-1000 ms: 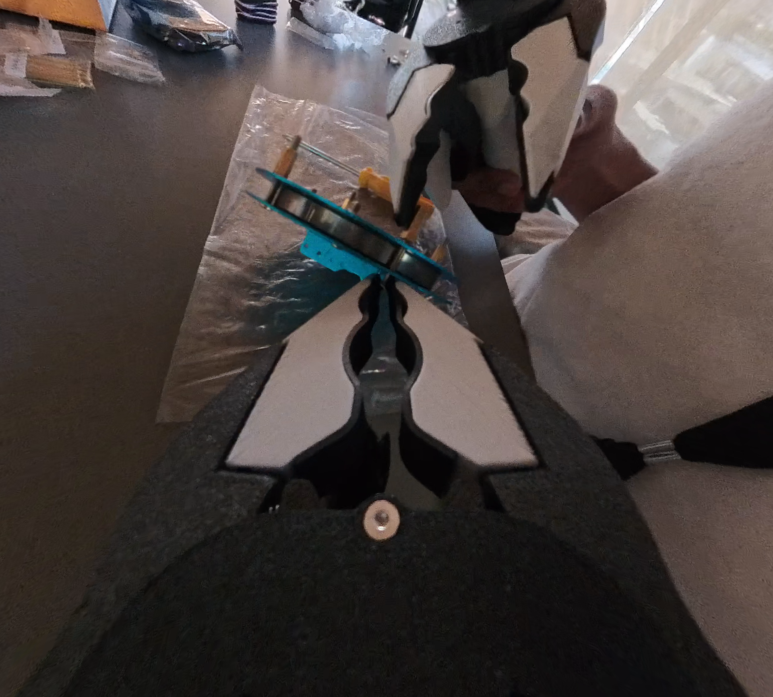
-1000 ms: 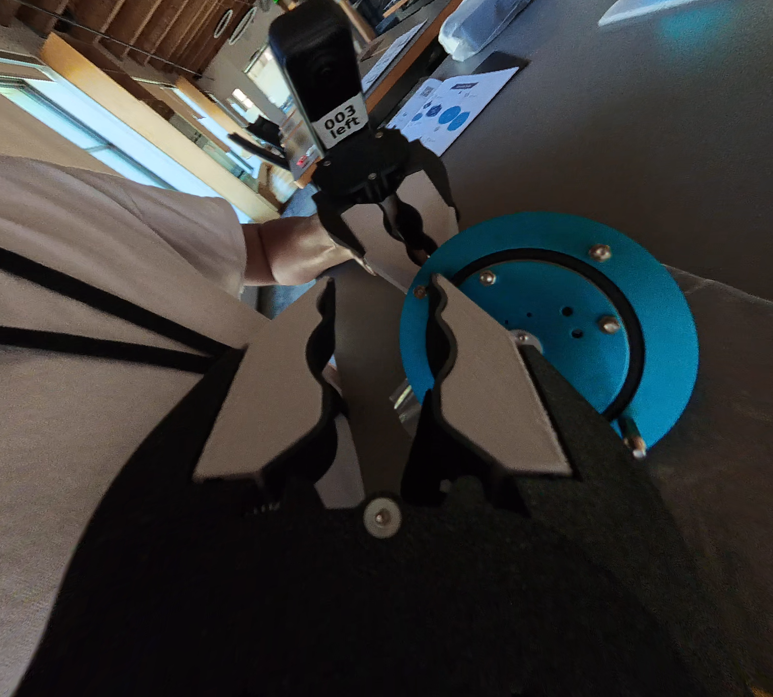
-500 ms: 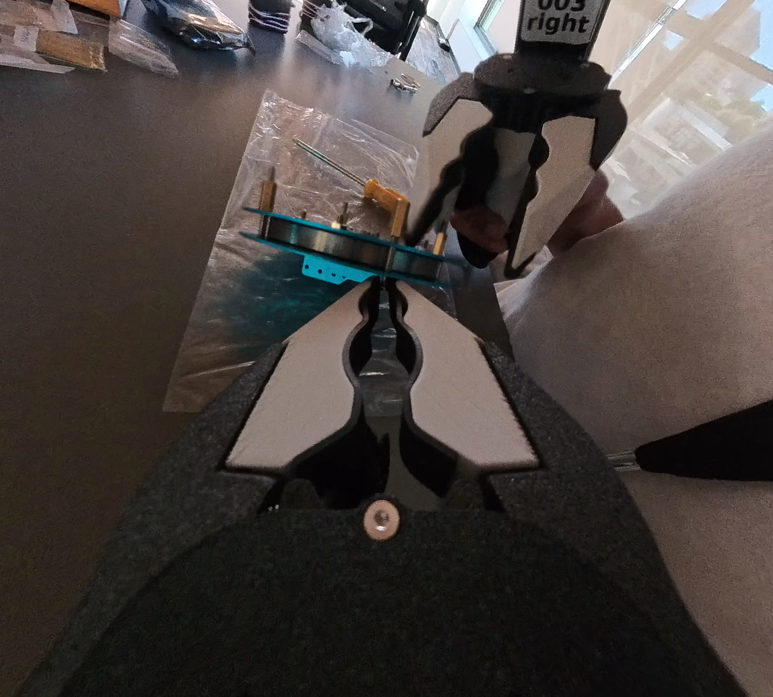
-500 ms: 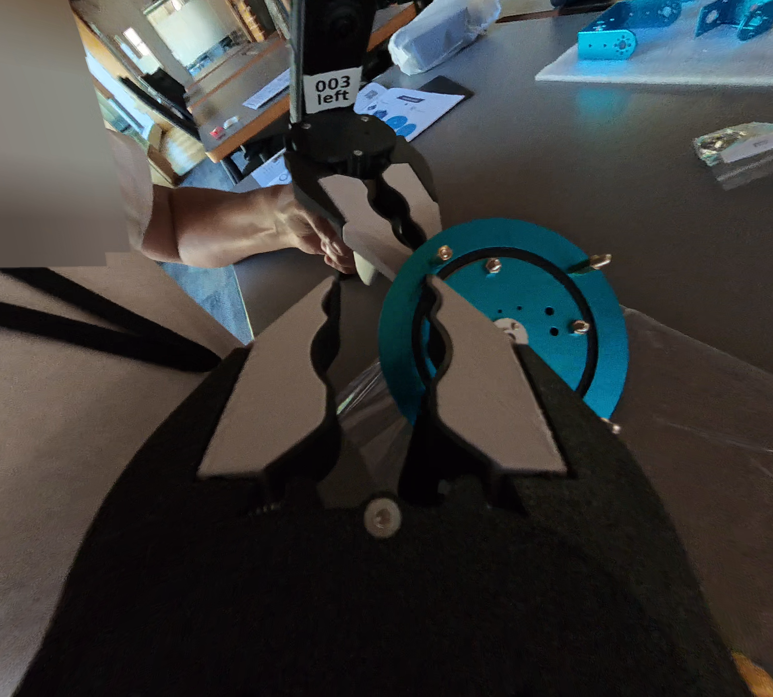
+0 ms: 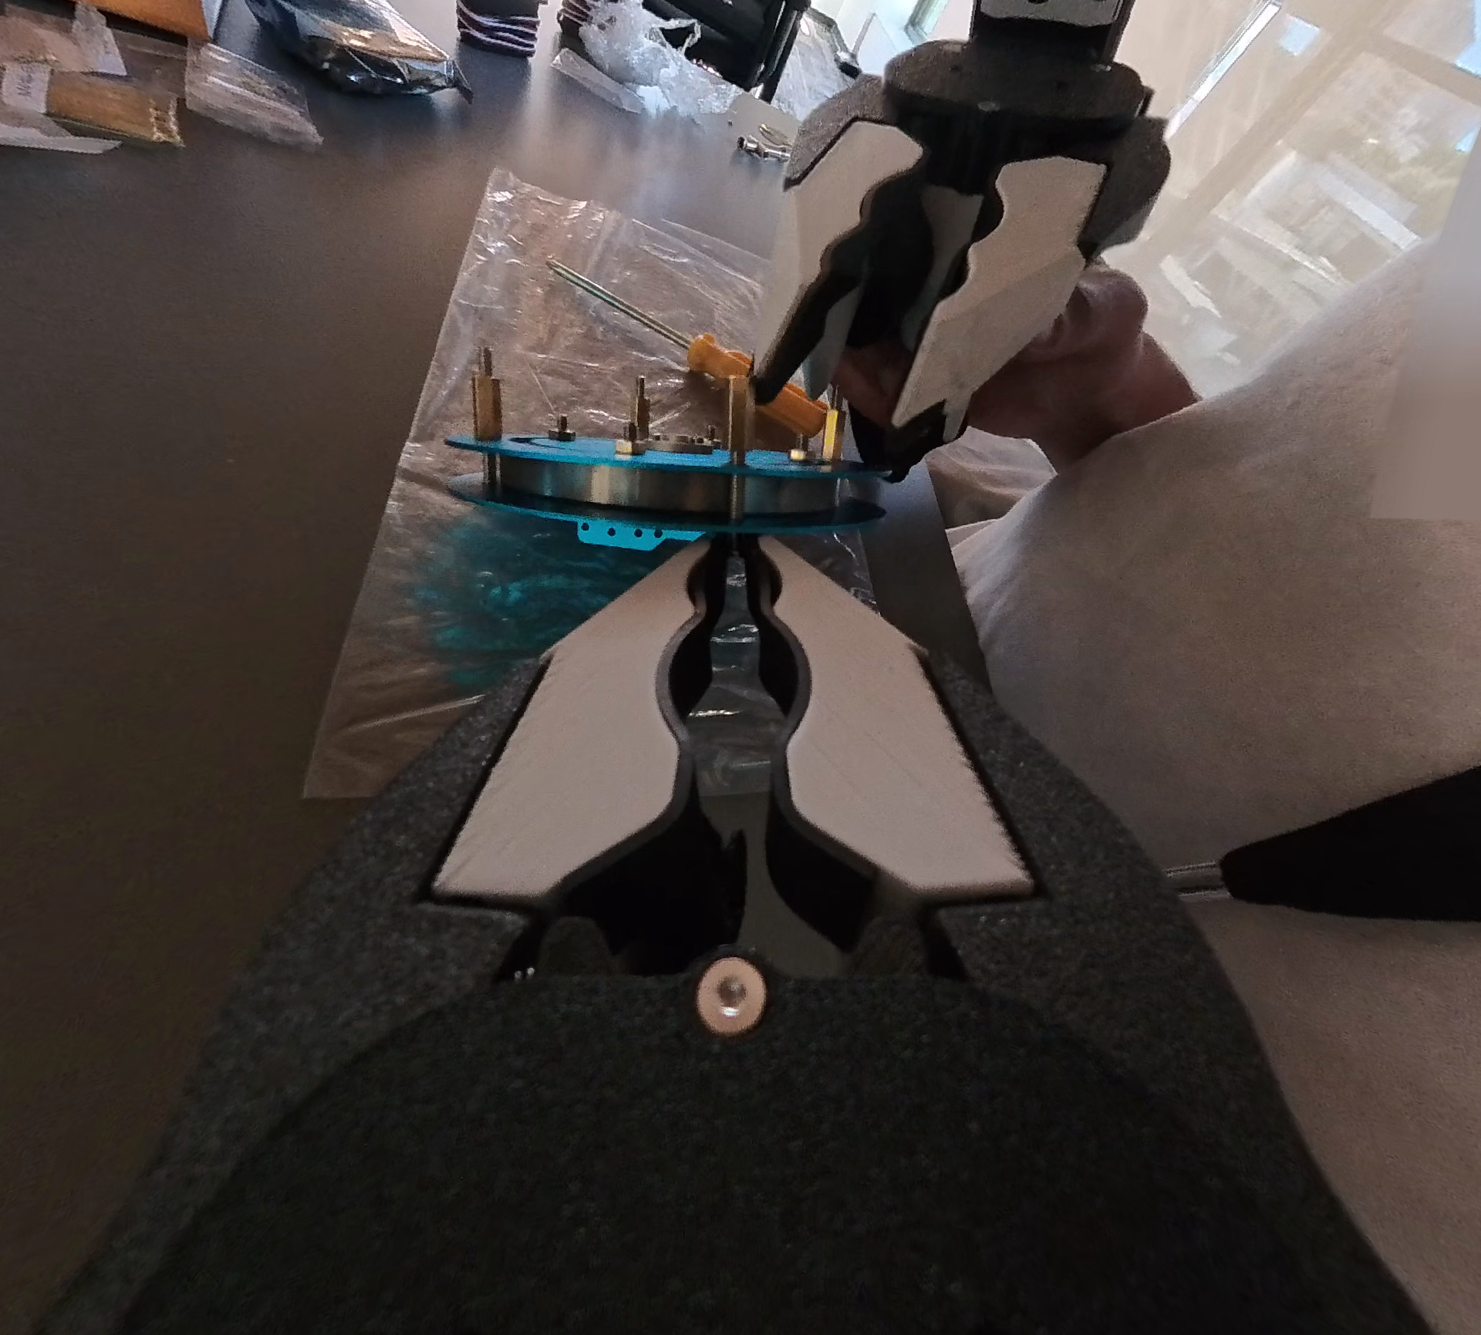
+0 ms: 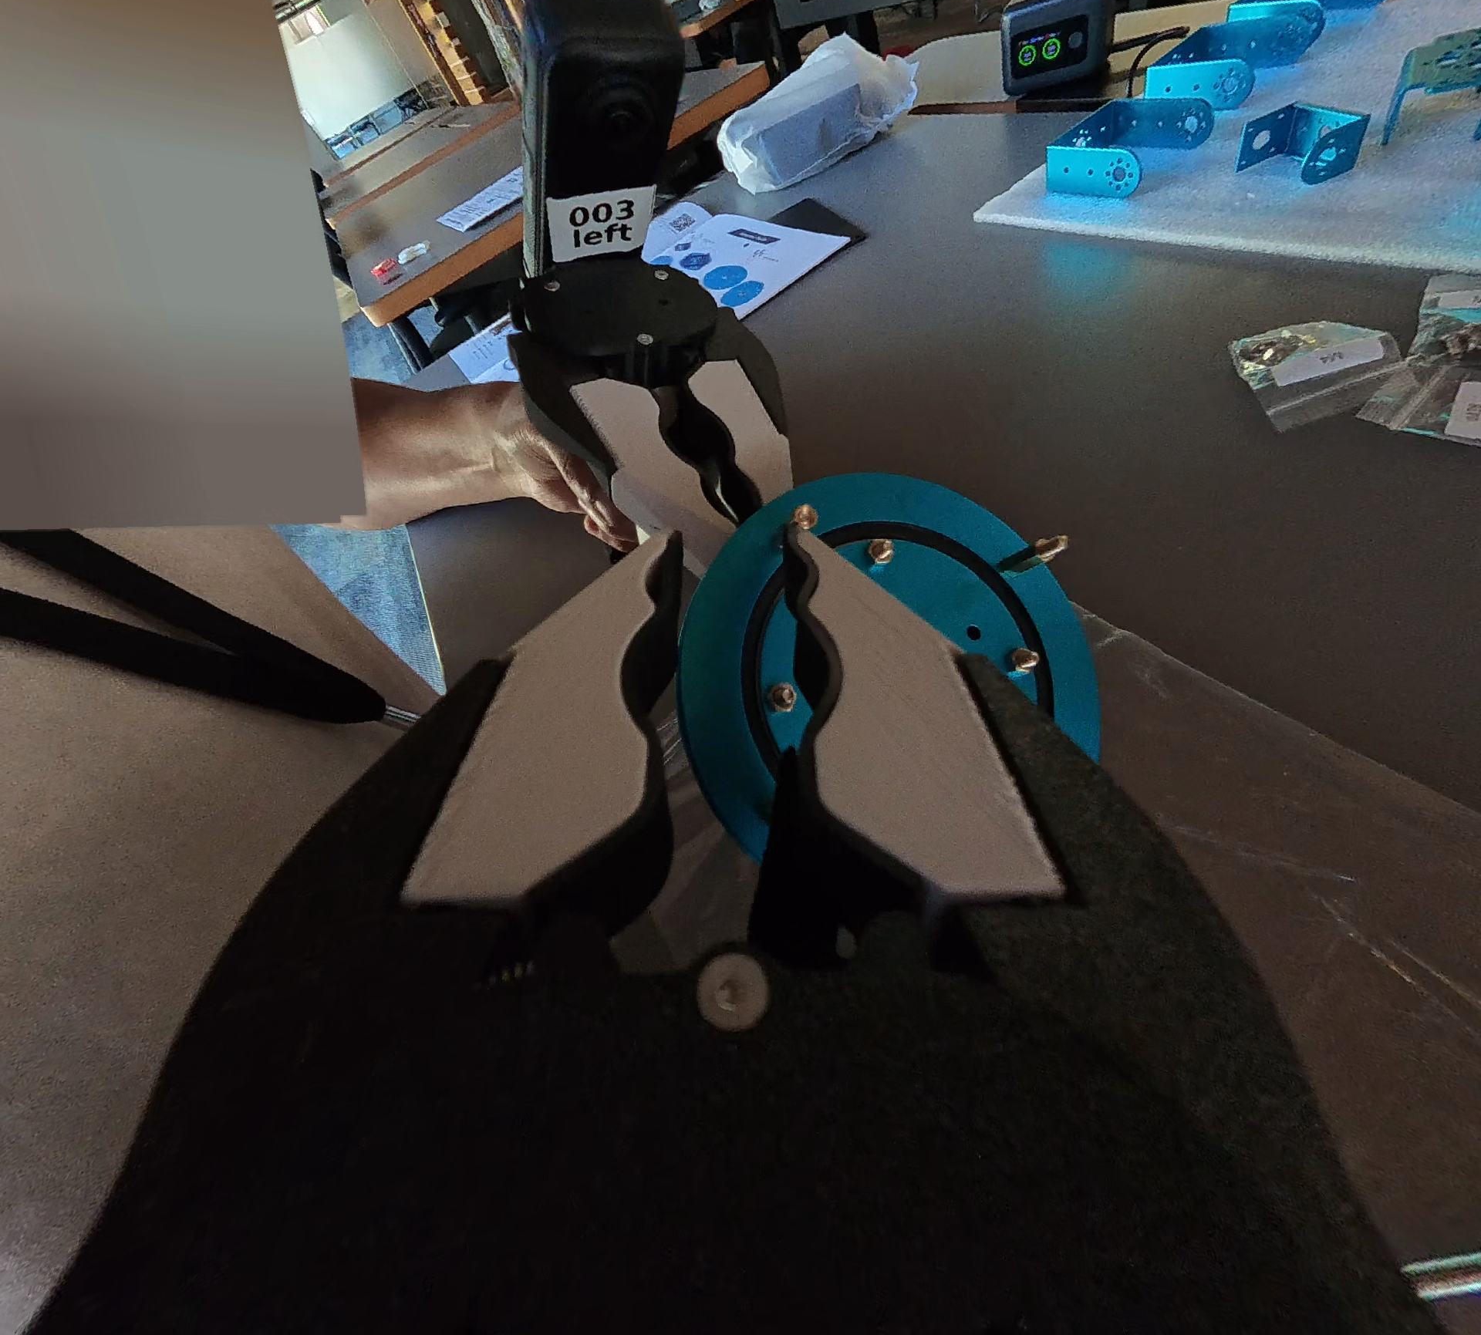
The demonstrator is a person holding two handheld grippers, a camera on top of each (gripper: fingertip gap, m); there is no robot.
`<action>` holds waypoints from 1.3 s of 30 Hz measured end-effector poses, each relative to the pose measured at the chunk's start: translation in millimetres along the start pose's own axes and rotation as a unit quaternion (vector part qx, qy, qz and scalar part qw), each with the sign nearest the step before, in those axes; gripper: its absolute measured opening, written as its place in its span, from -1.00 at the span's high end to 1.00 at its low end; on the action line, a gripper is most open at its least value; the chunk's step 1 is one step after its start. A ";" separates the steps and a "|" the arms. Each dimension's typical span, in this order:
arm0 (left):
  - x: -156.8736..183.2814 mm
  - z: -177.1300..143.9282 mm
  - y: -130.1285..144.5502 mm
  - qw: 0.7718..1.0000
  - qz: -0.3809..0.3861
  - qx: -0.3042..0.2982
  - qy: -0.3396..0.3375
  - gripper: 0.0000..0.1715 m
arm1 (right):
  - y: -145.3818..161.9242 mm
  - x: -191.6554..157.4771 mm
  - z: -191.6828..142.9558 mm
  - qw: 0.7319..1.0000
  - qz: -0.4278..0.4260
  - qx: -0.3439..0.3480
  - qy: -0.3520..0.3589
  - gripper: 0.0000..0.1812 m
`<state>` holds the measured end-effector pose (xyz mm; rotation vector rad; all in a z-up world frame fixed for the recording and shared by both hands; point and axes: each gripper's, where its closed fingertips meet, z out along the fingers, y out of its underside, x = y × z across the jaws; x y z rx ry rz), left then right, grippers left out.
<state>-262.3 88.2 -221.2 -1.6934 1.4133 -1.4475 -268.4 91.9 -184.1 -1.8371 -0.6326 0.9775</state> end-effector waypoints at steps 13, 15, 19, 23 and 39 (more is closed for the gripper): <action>2.5 0.7 -4.6 1.000 0.024 0.005 -0.007 0.96 | -11.6 6.3 -16.5 1.000 -0.005 0.010 -0.006 0.61; 7.3 0.3 -15.0 0.999 0.043 0.022 -0.003 0.96 | -8.6 7.4 -27.5 0.995 -0.100 -0.024 0.000 0.62; 13.1 8.1 -36.6 0.999 0.006 0.028 0.025 0.97 | -10.3 19.9 -45.3 0.950 -0.288 -0.115 0.036 0.61; 14.1 26.2 -49.9 0.997 -0.044 -0.006 0.056 0.98 | -30.2 36.9 -59.1 0.841 -0.498 -0.187 0.101 0.81; 3.3 37.0 -56.7 0.988 -0.053 -0.145 0.013 0.96 | -30.0 59.5 -54.0 0.697 -0.707 -0.111 0.040 0.96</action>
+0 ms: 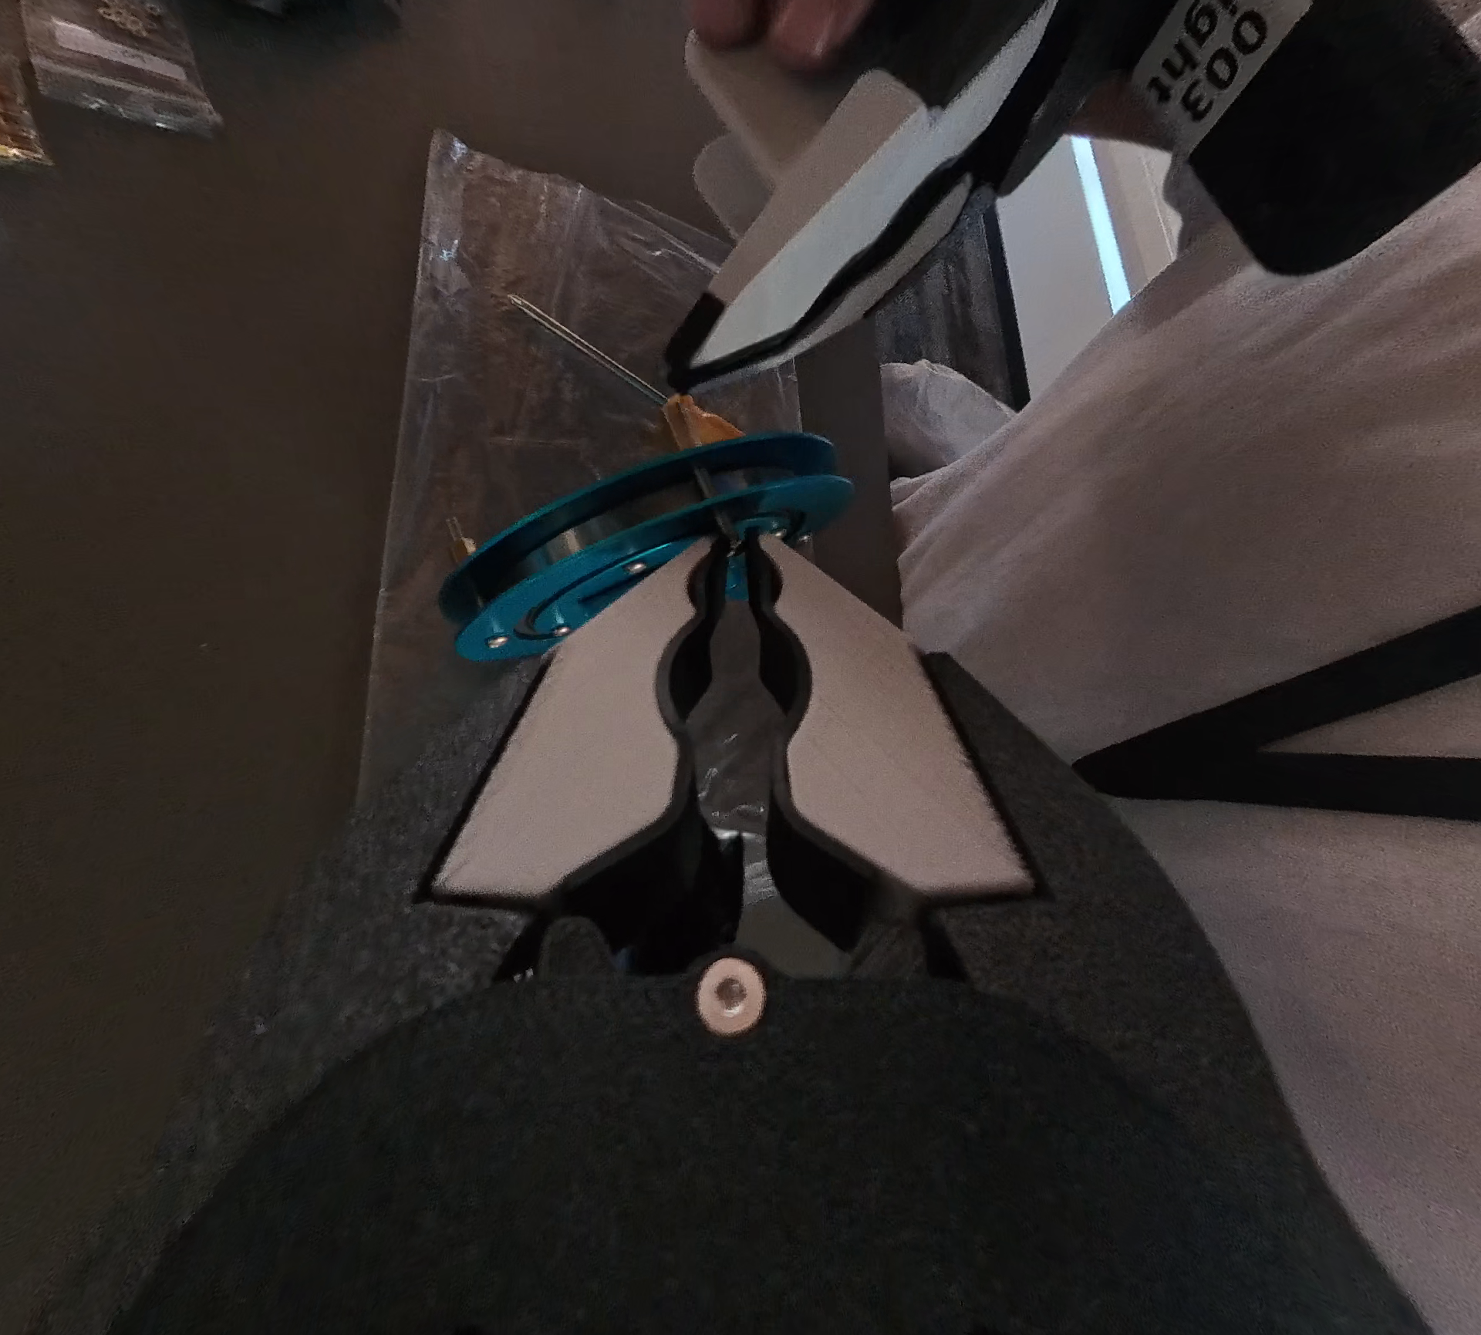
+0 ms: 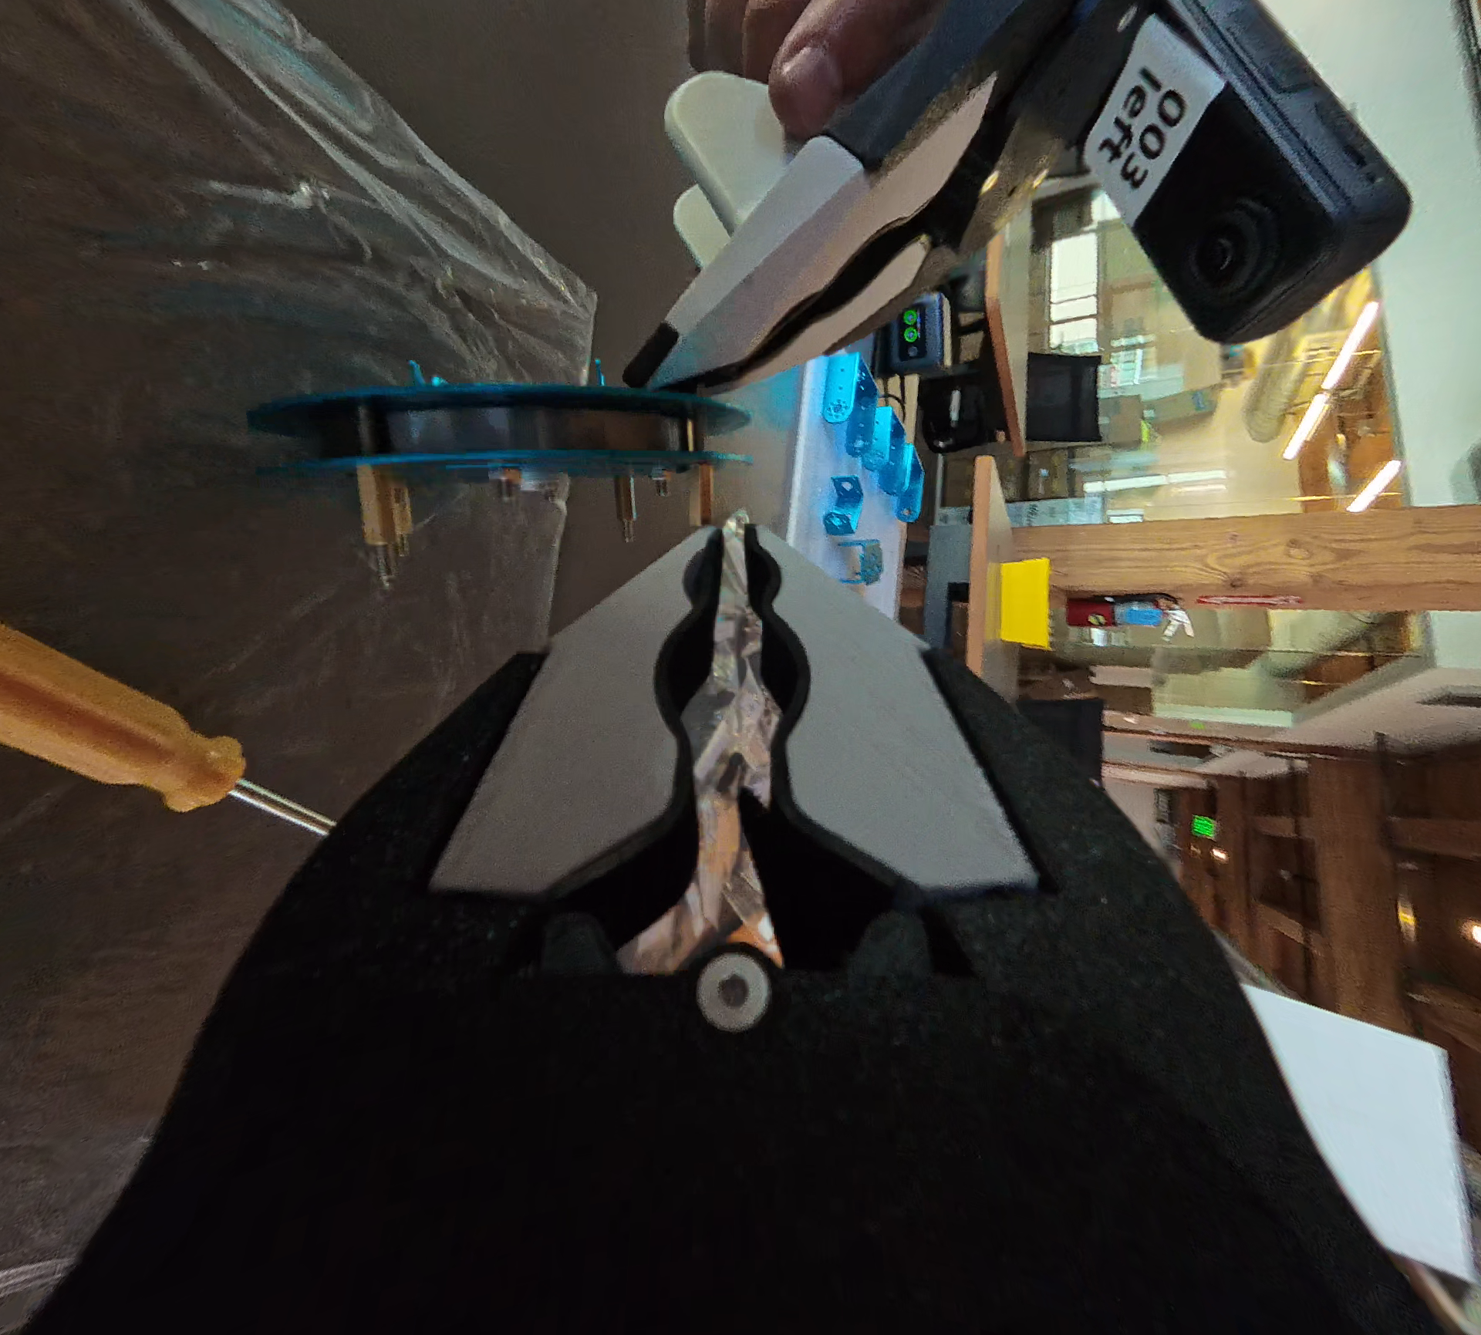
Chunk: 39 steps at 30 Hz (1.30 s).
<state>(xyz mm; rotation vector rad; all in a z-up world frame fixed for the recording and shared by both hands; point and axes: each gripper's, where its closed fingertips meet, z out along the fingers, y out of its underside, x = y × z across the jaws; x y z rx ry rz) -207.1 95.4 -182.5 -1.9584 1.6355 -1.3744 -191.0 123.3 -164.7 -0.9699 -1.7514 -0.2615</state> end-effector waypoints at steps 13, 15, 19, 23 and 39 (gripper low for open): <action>5.4 -1.7 7.5 1.000 -0.002 -0.001 -0.025 0.95 | -8.0 -11.7 18.5 0.993 0.021 0.052 -0.100 0.95; 2.6 -4.9 7.0 0.999 -0.001 0.015 -0.050 0.95 | -7.8 -12.8 18.9 0.989 0.049 0.041 -0.135 0.95; 4.5 -8.8 7.4 0.992 -0.007 0.087 -0.096 0.91 | -13.0 -16.6 15.3 0.973 0.117 0.049 -0.191 0.96; 4.2 -12.2 2.7 0.977 -0.045 0.180 -0.100 0.94 | -11.8 -16.7 17.1 0.972 0.134 0.044 -0.188 0.96; 6.0 -12.7 -3.7 0.938 -0.116 0.324 -0.045 0.95 | -11.9 -19.3 10.3 0.979 0.100 0.018 -0.177 0.96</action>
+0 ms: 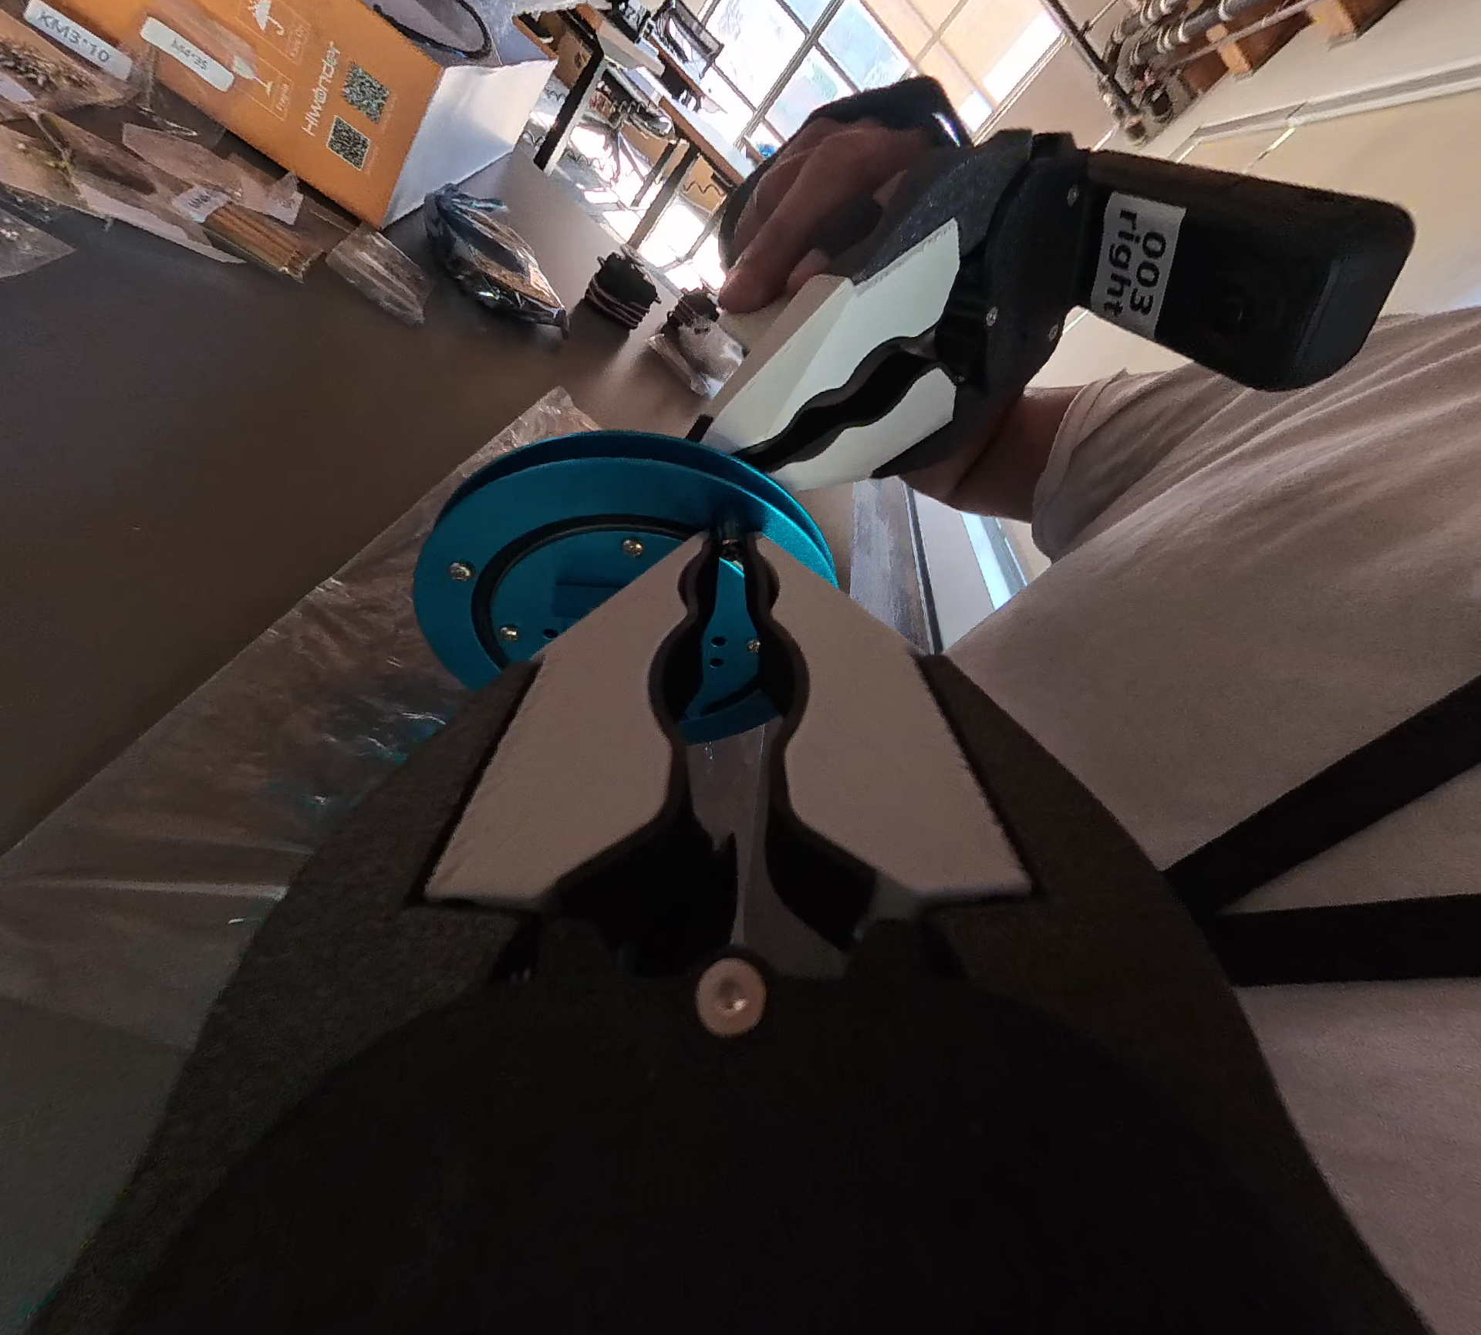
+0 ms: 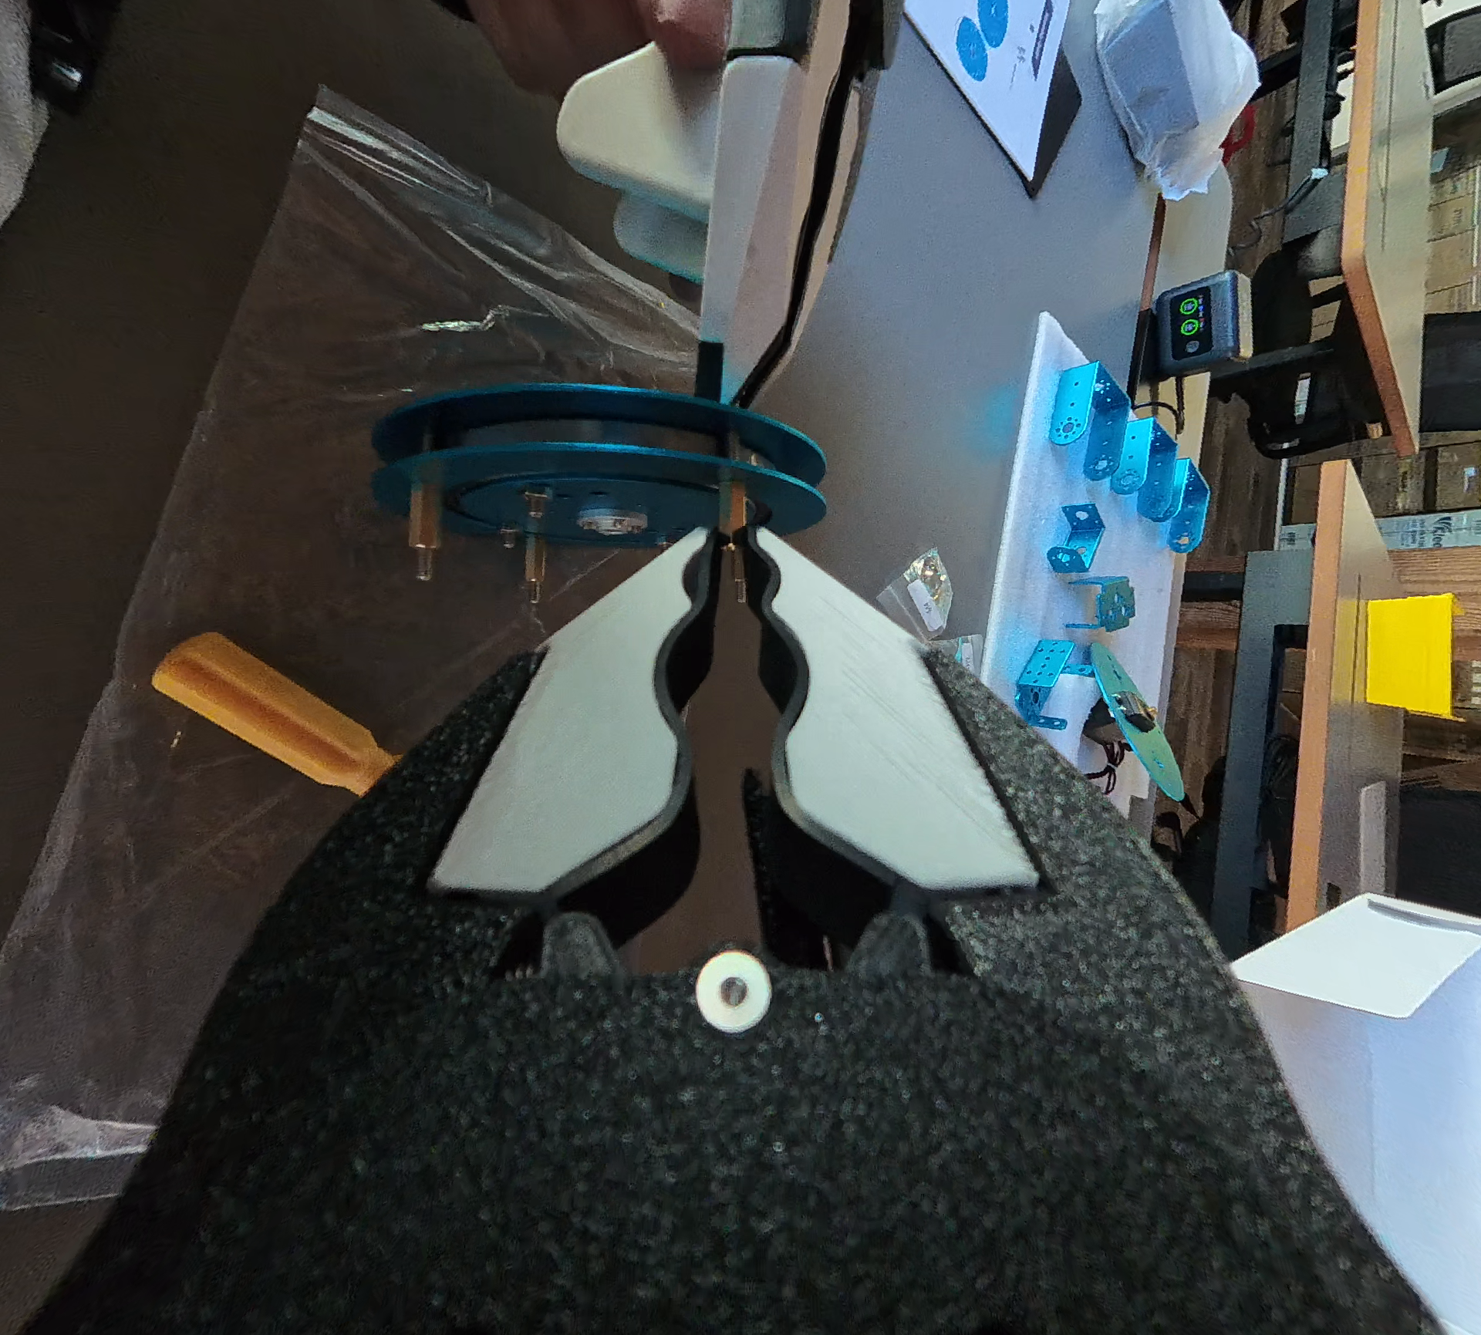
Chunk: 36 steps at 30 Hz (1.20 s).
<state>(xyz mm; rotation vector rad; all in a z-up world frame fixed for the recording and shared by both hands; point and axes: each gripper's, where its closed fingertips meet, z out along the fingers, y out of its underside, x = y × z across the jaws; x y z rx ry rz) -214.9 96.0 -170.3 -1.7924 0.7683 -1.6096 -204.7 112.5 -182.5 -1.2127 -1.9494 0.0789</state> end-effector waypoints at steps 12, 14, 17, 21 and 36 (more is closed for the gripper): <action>7.8 5.2 11.2 0.948 0.301 -0.070 -0.079 0.96 | -10.1 -20.5 -10.9 0.739 0.504 0.057 -0.443 0.96; 5.5 4.3 10.0 0.947 0.298 -0.081 -0.084 0.96 | -8.8 -19.8 -8.8 0.783 0.462 0.073 -0.411 0.96; 4.6 3.9 8.8 0.965 0.243 -0.072 -0.059 0.97 | -3.4 -13.7 -3.1 0.918 0.290 0.069 -0.261 0.84; 5.3 4.2 8.6 0.974 0.212 -0.076 -0.033 0.96 | -9.2 -11.8 -2.2 0.982 0.114 0.053 -0.141 0.79; 9.5 4.1 14.2 0.935 0.322 -0.122 -0.078 0.96 | -19.6 -30.9 -12.9 0.742 0.441 -0.001 -0.505 0.95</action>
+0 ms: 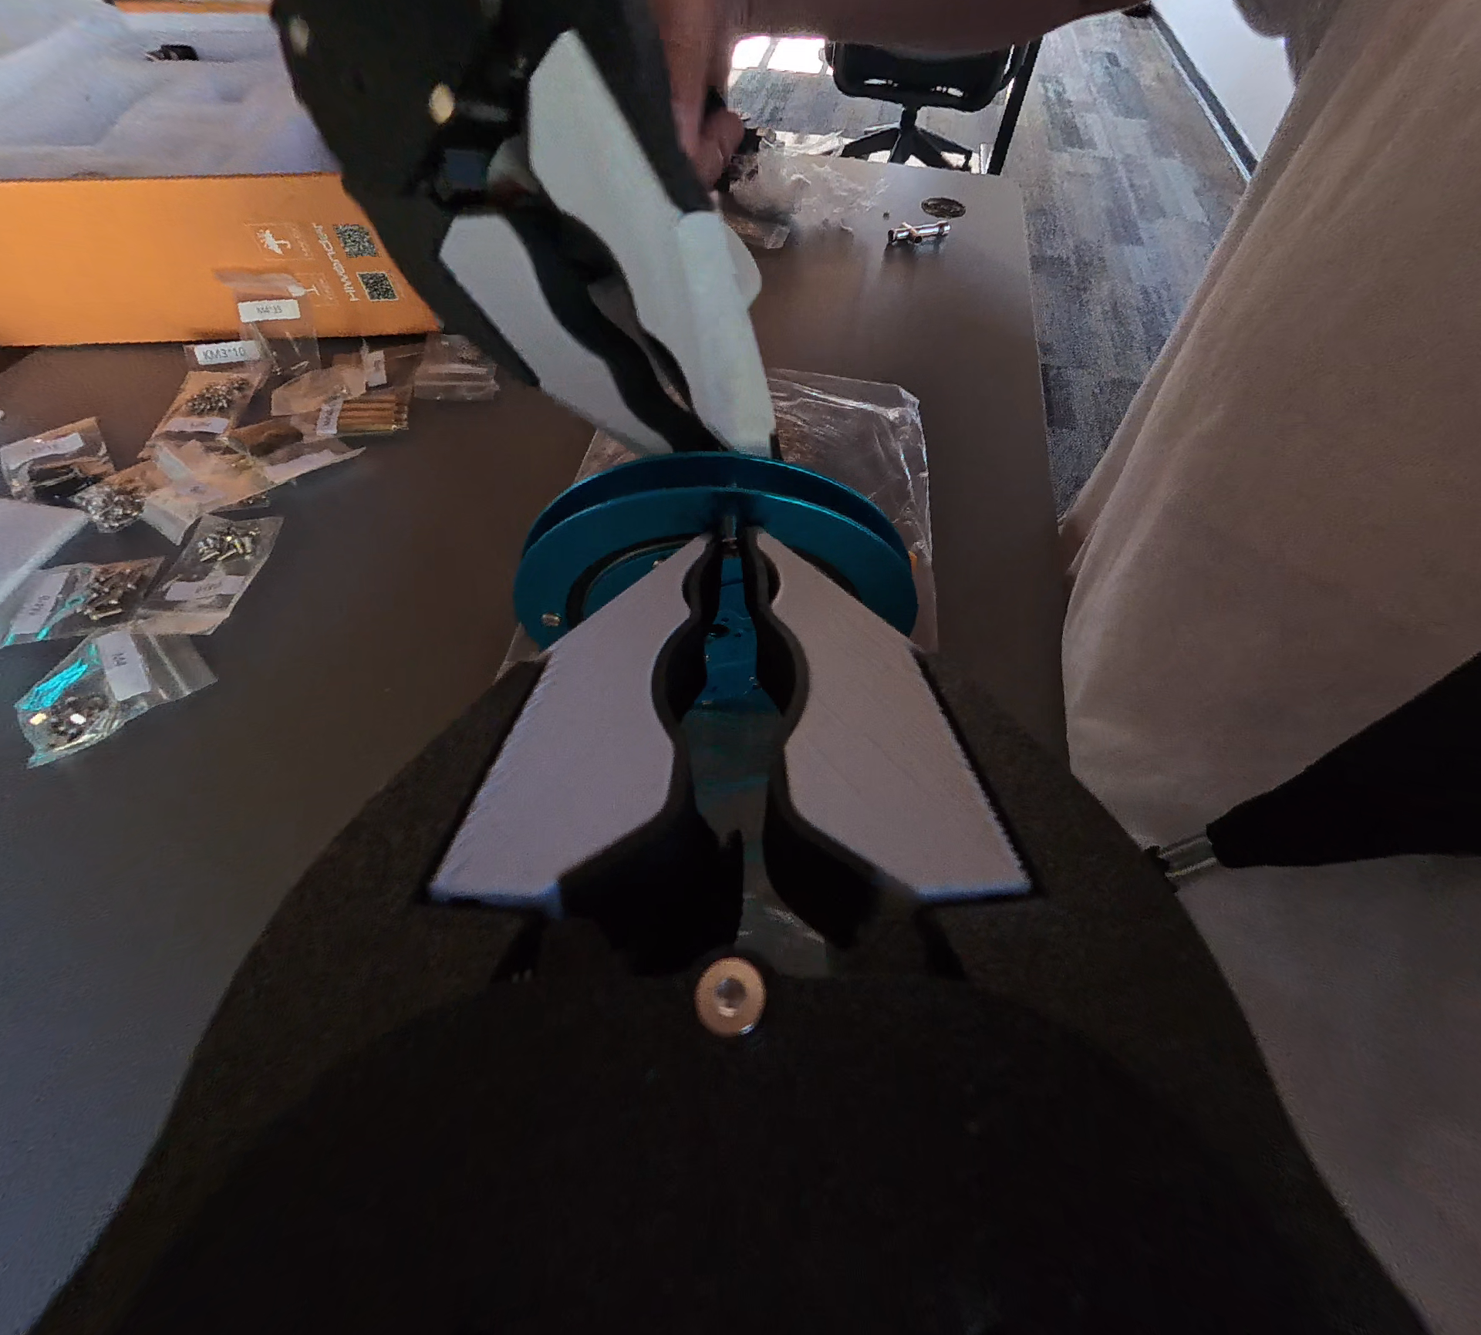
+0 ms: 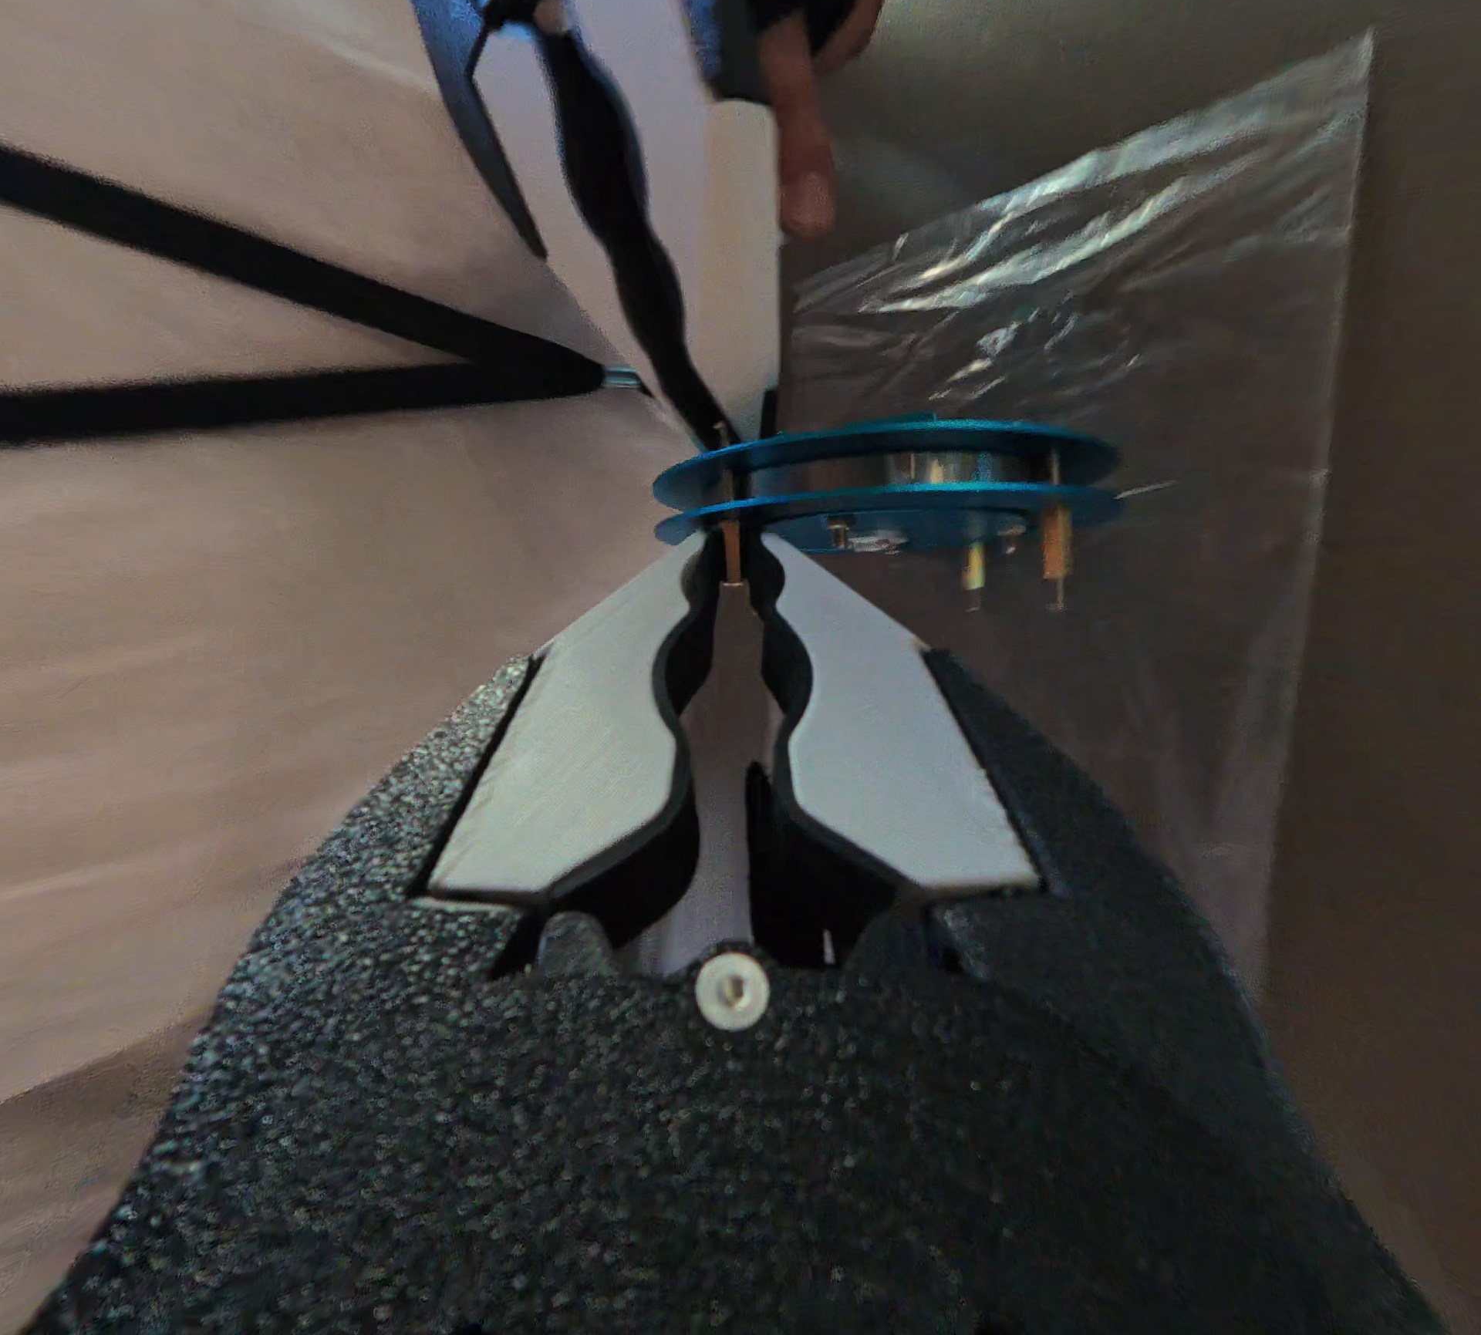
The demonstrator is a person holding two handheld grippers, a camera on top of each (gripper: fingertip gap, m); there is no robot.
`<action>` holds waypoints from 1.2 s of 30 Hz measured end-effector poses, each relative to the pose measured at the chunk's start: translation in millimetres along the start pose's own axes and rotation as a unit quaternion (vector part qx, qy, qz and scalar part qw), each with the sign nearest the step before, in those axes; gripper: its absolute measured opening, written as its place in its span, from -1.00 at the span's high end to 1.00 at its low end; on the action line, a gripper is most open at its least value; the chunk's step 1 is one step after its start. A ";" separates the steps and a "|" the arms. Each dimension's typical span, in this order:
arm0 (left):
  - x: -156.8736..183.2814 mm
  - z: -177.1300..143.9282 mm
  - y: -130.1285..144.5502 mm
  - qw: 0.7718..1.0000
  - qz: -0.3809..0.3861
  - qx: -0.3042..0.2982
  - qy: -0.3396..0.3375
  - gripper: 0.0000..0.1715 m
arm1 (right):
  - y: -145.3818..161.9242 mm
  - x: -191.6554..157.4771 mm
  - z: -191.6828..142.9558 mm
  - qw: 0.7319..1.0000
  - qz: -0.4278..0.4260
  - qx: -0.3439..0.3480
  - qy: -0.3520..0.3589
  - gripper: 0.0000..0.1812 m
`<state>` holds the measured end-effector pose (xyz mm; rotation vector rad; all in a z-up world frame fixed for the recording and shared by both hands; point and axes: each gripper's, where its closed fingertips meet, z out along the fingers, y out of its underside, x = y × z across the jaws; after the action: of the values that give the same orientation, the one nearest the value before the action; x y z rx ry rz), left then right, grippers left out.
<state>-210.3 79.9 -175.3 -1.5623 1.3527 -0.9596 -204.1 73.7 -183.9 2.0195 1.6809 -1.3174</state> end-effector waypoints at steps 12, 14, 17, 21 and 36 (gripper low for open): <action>-4.9 -4.2 3.0 1.000 -0.007 0.008 0.000 0.97 | -2.9 6.9 4.3 0.998 -0.022 -0.019 0.052 0.97; -9.1 -3.9 2.4 1.000 -0.006 0.008 -0.009 0.97 | -4.5 -0.1 3.3 0.983 0.150 -0.001 -0.108 0.96; -8.4 -4.4 2.7 1.000 0.002 0.006 -0.007 0.97 | -2.9 -5.3 6.7 0.978 0.155 0.000 -0.140 0.96; -14.3 -5.6 3.5 1.000 -0.005 0.009 -0.016 0.97 | -6.0 9.0 3.1 0.994 -0.058 -0.017 0.094 0.84; 1.2 0.9 2.2 0.999 0.031 0.007 0.019 0.97 | 4.5 -15.0 13.3 0.972 0.161 -0.005 -0.173 0.94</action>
<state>-210.1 78.6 -177.6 -1.4913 1.4096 -0.9625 -206.1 53.3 -182.4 1.8250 1.1519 -1.4335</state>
